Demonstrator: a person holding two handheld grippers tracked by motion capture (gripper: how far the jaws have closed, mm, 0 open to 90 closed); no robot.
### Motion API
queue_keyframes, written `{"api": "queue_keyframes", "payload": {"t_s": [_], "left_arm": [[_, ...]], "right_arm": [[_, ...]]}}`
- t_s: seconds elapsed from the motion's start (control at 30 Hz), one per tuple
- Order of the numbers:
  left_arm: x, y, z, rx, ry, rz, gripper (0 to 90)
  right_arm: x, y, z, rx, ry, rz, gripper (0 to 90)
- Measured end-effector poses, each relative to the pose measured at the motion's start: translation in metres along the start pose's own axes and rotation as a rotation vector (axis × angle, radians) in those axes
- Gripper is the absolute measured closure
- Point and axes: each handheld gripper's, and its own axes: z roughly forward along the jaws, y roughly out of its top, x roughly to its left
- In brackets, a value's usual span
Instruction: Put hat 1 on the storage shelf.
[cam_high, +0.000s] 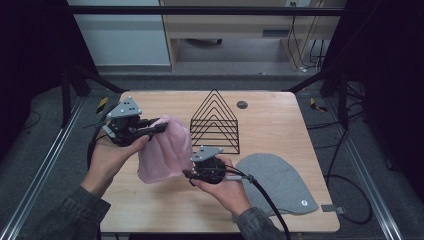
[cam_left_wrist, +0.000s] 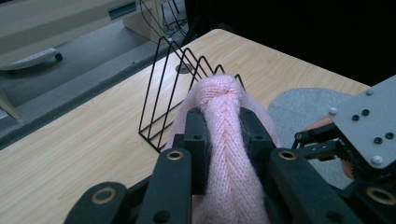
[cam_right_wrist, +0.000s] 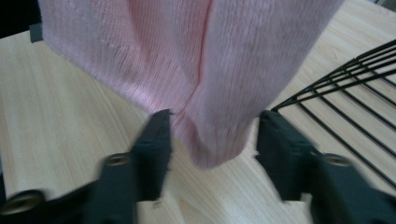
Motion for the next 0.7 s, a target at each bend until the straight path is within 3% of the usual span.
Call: {"api": "queue_keyframes", "payload": {"t_s": [0.1,0.2,0.37,0.7], "left_arm": [[0.000,0.001,-0.001,-0.002,-0.004,0.004,76.0],[0.003,0.003,-0.002,-0.002,-0.017,0.001,75.6],[0.006,0.006,-0.003,0.008,-0.053,0.003,75.4],[0.008,0.020,-0.002,0.004,-0.039,0.006,75.1]], "right_arm": [[-0.004,0.001,0.000,-0.011,0.018,-0.006,73.1],[-0.009,0.001,-0.007,-0.017,0.040,-0.004,81.2],[-0.022,0.001,-0.021,-0.011,0.022,-0.008,83.2],[-0.033,0.009,-0.035,-0.007,0.024,-0.037,82.9]]}}
